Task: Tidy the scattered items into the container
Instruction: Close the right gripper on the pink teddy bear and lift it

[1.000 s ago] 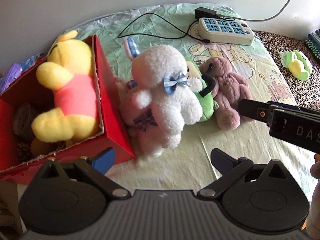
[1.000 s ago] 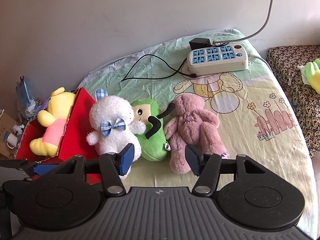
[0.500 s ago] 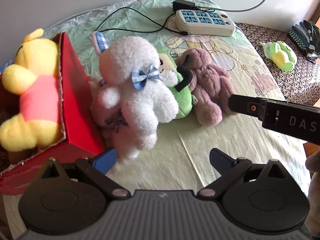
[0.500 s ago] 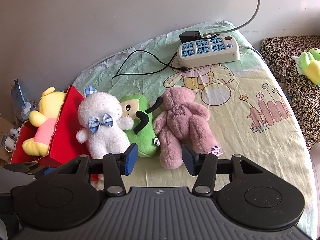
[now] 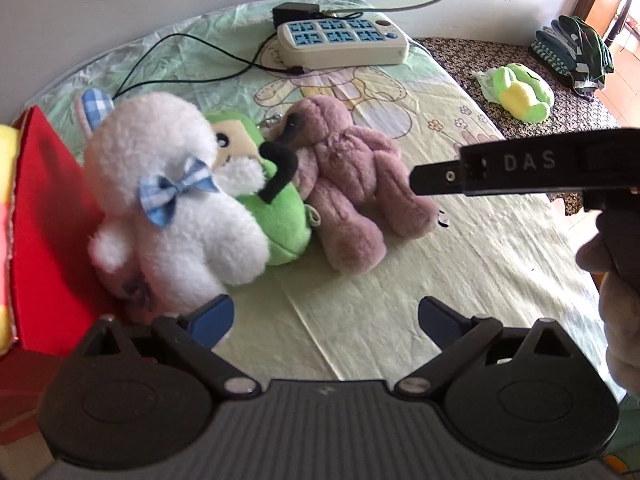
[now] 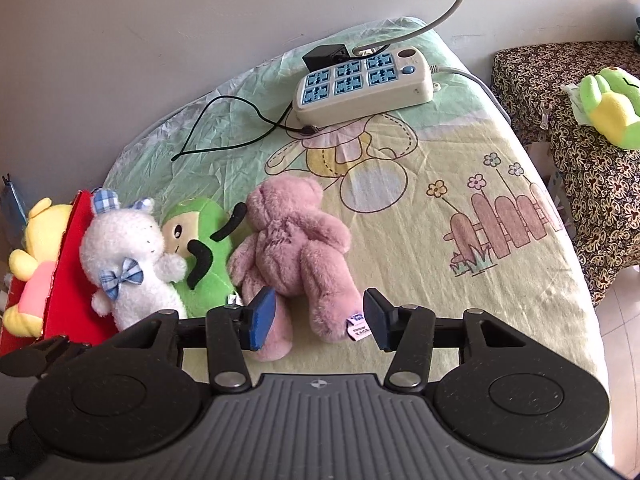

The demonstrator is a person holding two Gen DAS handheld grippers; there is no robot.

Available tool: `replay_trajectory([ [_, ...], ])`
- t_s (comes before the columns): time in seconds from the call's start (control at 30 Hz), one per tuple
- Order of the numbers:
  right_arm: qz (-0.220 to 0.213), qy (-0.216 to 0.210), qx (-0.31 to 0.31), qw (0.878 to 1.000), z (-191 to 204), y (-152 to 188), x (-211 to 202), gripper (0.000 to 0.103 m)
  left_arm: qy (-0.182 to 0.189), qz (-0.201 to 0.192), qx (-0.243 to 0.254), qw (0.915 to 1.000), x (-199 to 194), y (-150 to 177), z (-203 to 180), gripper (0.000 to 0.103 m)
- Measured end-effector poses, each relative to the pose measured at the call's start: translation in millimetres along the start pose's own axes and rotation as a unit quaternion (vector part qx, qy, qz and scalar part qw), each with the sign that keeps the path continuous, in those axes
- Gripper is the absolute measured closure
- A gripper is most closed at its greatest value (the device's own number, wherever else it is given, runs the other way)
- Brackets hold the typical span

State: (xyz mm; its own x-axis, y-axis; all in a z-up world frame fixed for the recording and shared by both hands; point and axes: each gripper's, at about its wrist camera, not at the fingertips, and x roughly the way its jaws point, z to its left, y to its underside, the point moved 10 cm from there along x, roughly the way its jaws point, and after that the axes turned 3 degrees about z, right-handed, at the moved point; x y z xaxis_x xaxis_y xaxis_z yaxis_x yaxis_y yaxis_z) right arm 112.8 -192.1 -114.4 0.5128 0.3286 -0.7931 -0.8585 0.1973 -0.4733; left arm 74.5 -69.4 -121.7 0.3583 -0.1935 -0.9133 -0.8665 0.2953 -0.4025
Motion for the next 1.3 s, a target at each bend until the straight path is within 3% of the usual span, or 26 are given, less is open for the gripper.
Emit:
replay_trajectory([
  [0.3,0.025,0.0,-0.037,0.999,-3,1,32,0.05,0.0,0.009,0.007,0.9999,27,-5,-9,0.007],
  [0.37,0.029,0.002,-0.041,0.999,-2,0,39,0.052,-0.005,0.01,0.007,0.9999,33,-8,-9,0.007],
  [0.5,0.046,-0.004,-0.028,0.999,-4,2,52,0.069,-0.007,0.024,0.002,0.9997,44,-8,-9,0.01],
  [0.63,0.046,-0.005,-0.035,0.998,-2,4,51,0.072,-0.001,0.031,0.003,0.9995,47,-6,-11,0.015],
  [0.8,0.043,-0.017,-0.032,0.998,-3,9,35,0.074,0.034,0.037,0.019,0.9986,36,4,-20,0.018],
  [1.0,0.055,-0.01,-0.039,0.998,-15,35,11,0.074,0.062,0.038,0.046,0.9963,19,22,-27,0.017],
  [1.3,0.091,-0.004,-0.022,0.996,-33,96,-19,0.074,0.098,0.024,0.044,0.994,7,24,-26,0.018],
])
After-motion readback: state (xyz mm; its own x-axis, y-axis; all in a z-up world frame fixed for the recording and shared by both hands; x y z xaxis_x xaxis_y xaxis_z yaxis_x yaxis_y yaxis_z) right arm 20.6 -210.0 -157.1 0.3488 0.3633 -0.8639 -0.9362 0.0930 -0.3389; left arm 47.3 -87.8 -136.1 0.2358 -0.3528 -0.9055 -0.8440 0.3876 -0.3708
